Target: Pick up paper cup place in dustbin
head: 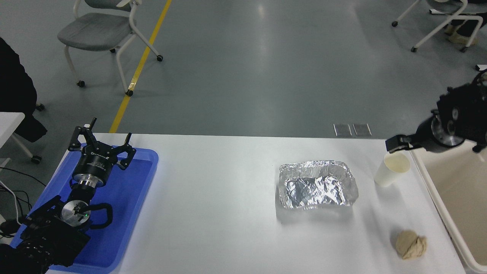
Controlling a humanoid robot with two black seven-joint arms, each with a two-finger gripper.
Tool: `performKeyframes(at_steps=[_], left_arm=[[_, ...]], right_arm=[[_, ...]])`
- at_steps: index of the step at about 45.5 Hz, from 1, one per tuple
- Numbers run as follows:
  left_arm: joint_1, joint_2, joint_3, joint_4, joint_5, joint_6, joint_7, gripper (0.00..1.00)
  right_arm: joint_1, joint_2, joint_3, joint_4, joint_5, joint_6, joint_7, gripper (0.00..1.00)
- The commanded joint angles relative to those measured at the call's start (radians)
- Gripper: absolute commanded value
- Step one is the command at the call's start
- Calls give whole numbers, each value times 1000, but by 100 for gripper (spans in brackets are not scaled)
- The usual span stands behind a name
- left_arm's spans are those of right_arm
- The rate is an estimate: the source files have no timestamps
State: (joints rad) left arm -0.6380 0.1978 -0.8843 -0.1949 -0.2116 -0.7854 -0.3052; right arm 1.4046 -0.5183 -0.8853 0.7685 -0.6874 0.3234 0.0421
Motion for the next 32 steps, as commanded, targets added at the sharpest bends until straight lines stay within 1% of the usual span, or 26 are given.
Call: performKeyframes(at_steps=[1,6,28,32], left_arm=[[0,0,-1,0,0,0,0,100],[0,2,1,0,0,0,0,100],[0,2,1,0,0,0,0,100],[1,0,1,0,0,0,0,100]], right_arm=[[-200,9,71,-147,-26,-162,-1,100],[-228,15,88,-176,-26,-191,-1,100],[-279,26,177,-209,-21,-219,-2,100],[-292,43,178,-212,-20,-231,-2,100]])
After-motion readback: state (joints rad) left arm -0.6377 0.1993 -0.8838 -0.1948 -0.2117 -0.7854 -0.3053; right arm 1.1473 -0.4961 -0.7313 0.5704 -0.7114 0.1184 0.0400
